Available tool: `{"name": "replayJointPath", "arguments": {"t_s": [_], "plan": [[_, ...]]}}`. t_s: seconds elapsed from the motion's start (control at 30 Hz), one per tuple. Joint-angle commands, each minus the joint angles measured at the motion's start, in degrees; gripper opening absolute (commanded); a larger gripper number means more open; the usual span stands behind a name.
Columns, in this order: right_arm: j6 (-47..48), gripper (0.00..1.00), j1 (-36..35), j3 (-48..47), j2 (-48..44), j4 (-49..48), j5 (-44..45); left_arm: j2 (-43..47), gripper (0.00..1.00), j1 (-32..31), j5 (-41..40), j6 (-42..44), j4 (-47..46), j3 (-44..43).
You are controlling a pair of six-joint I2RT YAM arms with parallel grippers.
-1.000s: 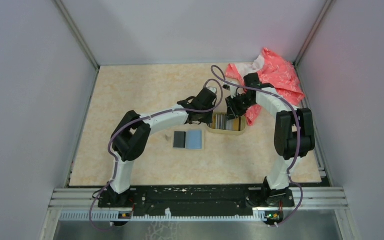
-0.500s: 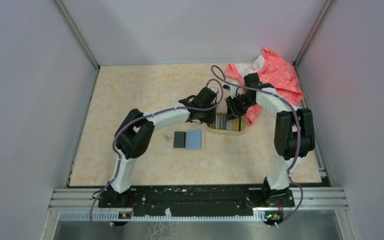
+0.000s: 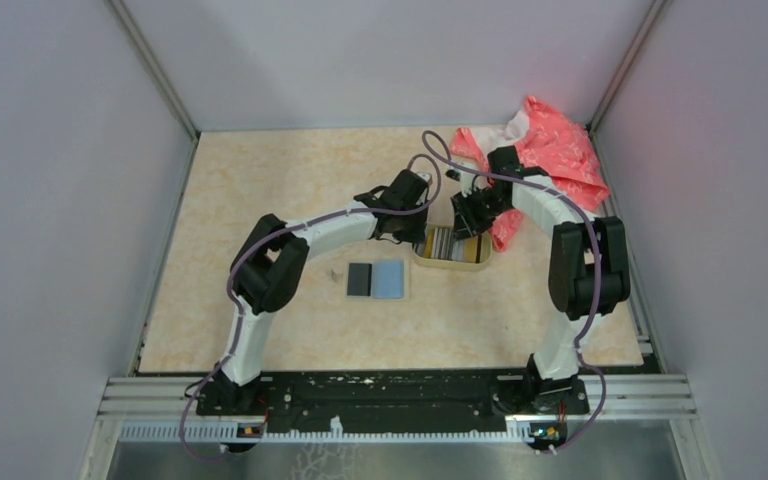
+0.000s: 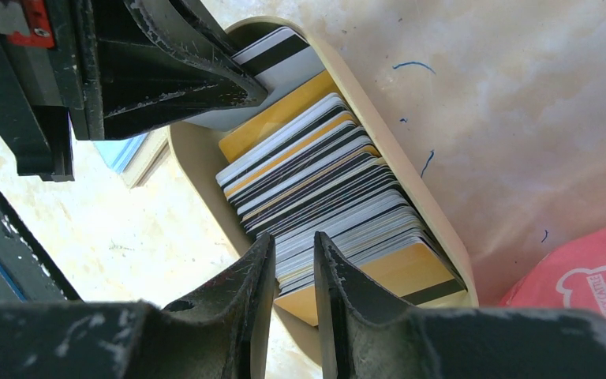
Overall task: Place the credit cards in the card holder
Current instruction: Pick up the credit card from the storage box.
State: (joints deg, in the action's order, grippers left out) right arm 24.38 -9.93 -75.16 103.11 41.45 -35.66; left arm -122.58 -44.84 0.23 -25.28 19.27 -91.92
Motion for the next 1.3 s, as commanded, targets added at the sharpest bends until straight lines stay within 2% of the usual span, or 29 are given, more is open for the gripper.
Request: {"name": "replayJointPath", "arguments": {"t_s": [0.0,0.27,0.4,0.6,0.7,0.77,0.83,1.27], "plan": [[0.27,0.25,0.19,-1.69,-2.21,-0.38,-1.42,0.21,0.0,0.58,1.2,0.75,1.9,1.25],[0.3,0.25,0.2,-1.67,-2.21,-0.39,-1.86,0.71,0.01,1.45,4.07,0.14,1.28,2.28],[0.28,0.25,0.24,-1.66,-2.22,-0.38,-1.91,1.12,0.15,2.31,6.95,-0.68,-0.4,3.49],[0.4,0.25,0.18,-1.63,-2.21,-0.33,-1.99,1.84,0.22,2.91,7.83,-0.7,-0.5,4.18],[0.4,0.25,0.27,-1.69,-2.13,-0.32,-2.09,2.47,0.19,2.92,7.28,-0.29,-0.17,4.23],[0.4,0.25,0.23,-1.7,-2.16,-0.38,-2.21,2.87,0.06,2.91,6.52,0.06,0.33,3.99],[0.33,0.25,0.26,-1.62,-2.07,-0.34,-2.51,3.23,0.0,2.91,5.57,0.32,1.05,3.73],[2.18,0.29,0.18,-1.44,-3.09,-0.05,-7.13,10.4,0.0,2.83,3.28,2.35,0.66,6.01]]}}
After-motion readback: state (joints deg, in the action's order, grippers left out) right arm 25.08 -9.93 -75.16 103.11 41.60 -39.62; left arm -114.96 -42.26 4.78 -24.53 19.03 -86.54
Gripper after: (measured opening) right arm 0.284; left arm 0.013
